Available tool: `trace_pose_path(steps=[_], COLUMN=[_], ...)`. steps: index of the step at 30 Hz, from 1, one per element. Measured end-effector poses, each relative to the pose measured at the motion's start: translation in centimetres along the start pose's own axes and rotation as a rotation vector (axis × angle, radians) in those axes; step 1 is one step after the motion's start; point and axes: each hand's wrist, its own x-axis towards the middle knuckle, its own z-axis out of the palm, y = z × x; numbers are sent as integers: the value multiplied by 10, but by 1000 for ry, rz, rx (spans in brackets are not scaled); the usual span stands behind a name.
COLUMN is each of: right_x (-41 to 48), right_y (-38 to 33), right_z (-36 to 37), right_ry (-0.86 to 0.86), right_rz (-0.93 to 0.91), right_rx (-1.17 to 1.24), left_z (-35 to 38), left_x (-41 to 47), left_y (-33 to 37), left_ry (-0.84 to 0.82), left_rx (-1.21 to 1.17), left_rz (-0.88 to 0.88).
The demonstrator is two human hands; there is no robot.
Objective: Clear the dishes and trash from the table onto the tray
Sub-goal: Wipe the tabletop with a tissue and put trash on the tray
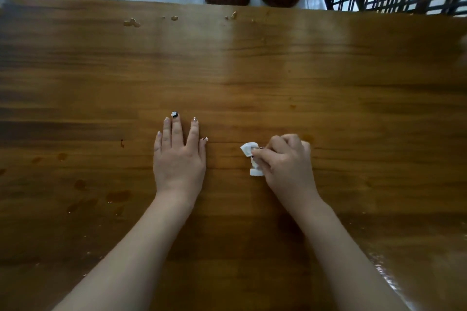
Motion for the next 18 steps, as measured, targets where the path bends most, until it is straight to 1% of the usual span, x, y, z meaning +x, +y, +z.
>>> trace_pose_path(steps=[2, 5, 7, 9, 12, 15, 18], right_x=[10, 37, 54, 60, 35, 1, 2], right_y=[3, 18, 27, 34, 30, 35, 51], right_z=[1, 4, 7, 7, -4, -18, -19], right_ry=[-22, -15, 9, 4, -19, -26, -20], right_rz=[2, 94, 139, 122, 120, 147, 90], right_rx=[-33, -58, -52, -43, -57, -14, -3], left_z=[-2, -3, -3, 1, 3, 1, 7], left_x=[0, -1, -3, -8, -11, -4, 0], left_y=[14, 45, 58, 71, 94, 119, 130], left_ry=[-59, -120, -129, -131, -123, -101, -57], left_rx=[-22, -97, -159, -182, -246, -340, -323], left_rz=[-92, -220, -252, -254, -300, -424, -495])
